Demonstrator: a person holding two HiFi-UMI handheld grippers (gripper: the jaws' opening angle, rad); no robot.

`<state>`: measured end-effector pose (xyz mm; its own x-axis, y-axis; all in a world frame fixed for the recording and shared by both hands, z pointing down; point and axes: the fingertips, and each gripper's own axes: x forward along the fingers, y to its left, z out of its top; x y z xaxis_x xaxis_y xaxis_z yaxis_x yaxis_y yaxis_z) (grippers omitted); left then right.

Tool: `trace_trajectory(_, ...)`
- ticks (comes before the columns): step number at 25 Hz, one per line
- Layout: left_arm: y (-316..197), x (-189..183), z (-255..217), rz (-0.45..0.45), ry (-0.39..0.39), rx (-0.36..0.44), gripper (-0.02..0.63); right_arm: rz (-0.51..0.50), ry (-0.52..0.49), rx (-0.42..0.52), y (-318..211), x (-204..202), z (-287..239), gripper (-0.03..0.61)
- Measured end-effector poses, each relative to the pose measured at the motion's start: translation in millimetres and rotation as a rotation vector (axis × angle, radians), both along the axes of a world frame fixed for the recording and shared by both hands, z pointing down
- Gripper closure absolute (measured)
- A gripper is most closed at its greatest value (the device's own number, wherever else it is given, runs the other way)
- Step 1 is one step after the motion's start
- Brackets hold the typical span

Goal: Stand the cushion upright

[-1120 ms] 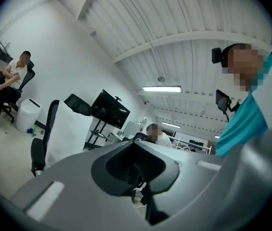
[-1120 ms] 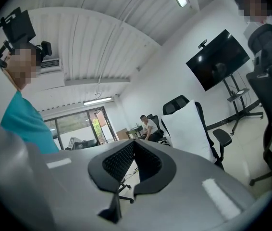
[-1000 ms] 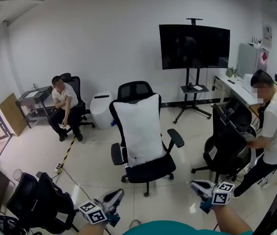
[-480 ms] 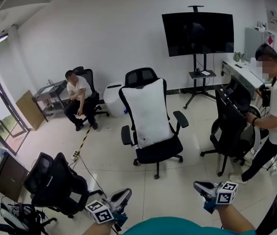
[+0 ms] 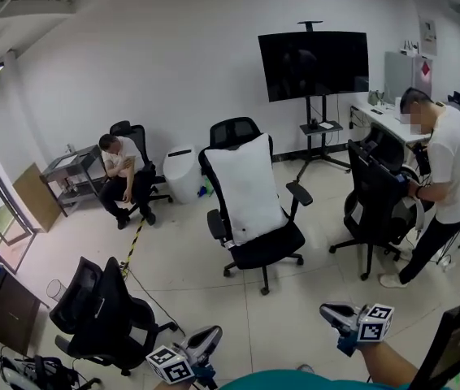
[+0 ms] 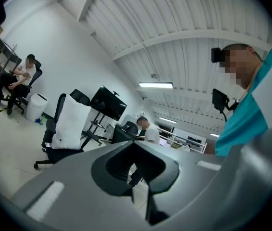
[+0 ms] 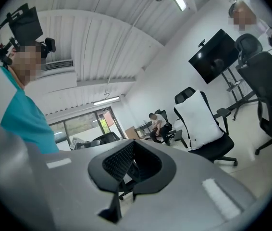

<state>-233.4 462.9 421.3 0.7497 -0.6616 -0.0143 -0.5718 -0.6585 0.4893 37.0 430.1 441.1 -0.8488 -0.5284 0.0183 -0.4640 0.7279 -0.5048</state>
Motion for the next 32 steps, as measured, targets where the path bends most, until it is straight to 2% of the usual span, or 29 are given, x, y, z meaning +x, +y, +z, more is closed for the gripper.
trace_trajectory(4, 23.3, -27.1, 6.2, 0.027, -0.001, -0.017, 0.601, 0.035, -0.033, -0.024, 23.4, -29.6, -5.2, 0.577)
trace_trajectory(7, 36.6, -31.3, 2.3, 0.013, 0.013, -0.011, 0.601, 0.024, -0.003, -0.015, 37.4, -32.9, -10.5, 0.577)
trace_trajectory(13, 52.2, -10.0, -5.8, -0.057, 0.048, 0.028, 0.601, 0.016, 0.075, 0.001, 45.1, -3.4, -6.7, 0.577)
trace_trajectory(20, 62.3, 26.0, -8.7, -0.051, 0.046, 0.033, 0.601, 0.028, 0.119, 0.043, 49.4, 26.9, -9.4, 0.578)
trace_trajectory(32, 58.5, 25.5, -9.4, -0.043, 0.040, 0.040, 0.601, 0.041, 0.142, 0.069, 50.1, 28.0, -11.9, 0.578)
